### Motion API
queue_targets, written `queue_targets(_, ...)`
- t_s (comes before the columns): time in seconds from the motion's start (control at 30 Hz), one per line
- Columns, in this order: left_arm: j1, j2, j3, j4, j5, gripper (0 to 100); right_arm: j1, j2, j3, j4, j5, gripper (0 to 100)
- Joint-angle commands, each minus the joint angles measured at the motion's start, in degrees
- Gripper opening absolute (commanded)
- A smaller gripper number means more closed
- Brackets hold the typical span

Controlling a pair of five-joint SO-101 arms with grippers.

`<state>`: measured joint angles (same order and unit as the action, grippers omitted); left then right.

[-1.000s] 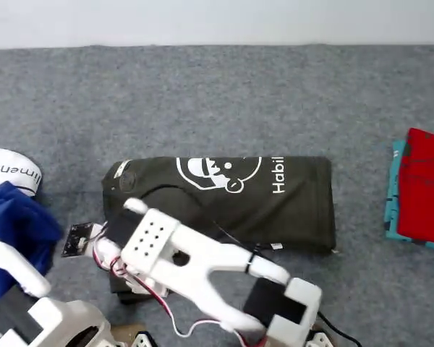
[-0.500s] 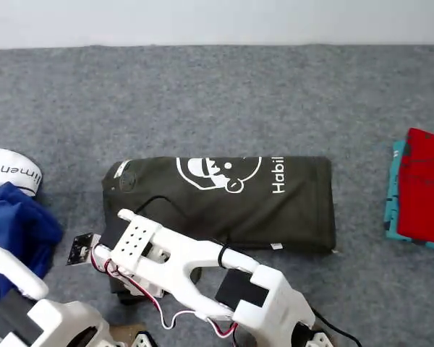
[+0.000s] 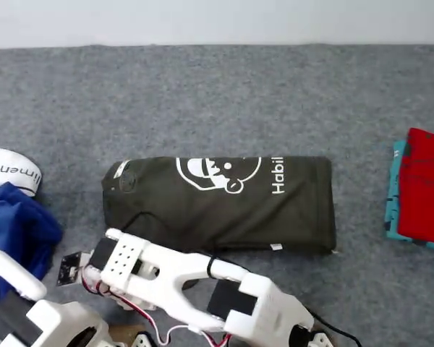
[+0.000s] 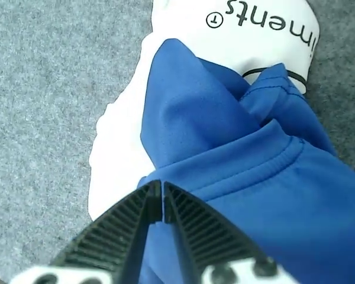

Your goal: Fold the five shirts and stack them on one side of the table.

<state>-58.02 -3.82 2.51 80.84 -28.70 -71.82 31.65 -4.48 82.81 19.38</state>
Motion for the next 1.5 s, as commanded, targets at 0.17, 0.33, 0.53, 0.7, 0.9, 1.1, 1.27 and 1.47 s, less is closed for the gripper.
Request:
queue_targets(0.17, -0.35, -2.81, -2.59, -0.26, -0.09, 2, 0.84, 8.22, -7.30, 3.82, 0.79, 8.8)
queue_targets(0.33, -0.35, -2.81, -2.59, -0.26, -0.09, 2, 0.84, 10.15, -10.20, 5.67, 0.88, 1.6)
queue_targets(0.53, -0.26, -2.73, -2.59, -0.26, -0.09, 2, 1.89, 9.98, -11.52, 6.37, 1.41, 0.9)
queue_targets(0.7, -0.26, -2.64, -2.59, -0.26, -0.09, 2, 7.16, 6.37, -13.36, 8.13, 2.99, 0.9)
queue_targets(0.9, 0.18, -2.37, -2.59, -0.35, -0.09, 2, 11.74, 1.89, -16.44, 10.86, 4.04, 0.9)
queue_targets(1.1, 0.26, -2.37, -2.59, -0.70, -0.09, 2, 14.11, -0.04, -20.48, 11.21, 4.48, 0.9)
queue_targets(1.27, 0.26, -2.37, -2.59, -0.62, -0.09, 2, 14.73, -0.13, -22.95, 11.30, 4.48, 0.9)
queue_targets(1.47, 0.26, -2.29, -2.51, -0.70, -0.09, 2, 15.52, -0.04, -28.66, 14.29, 4.48, 0.9)
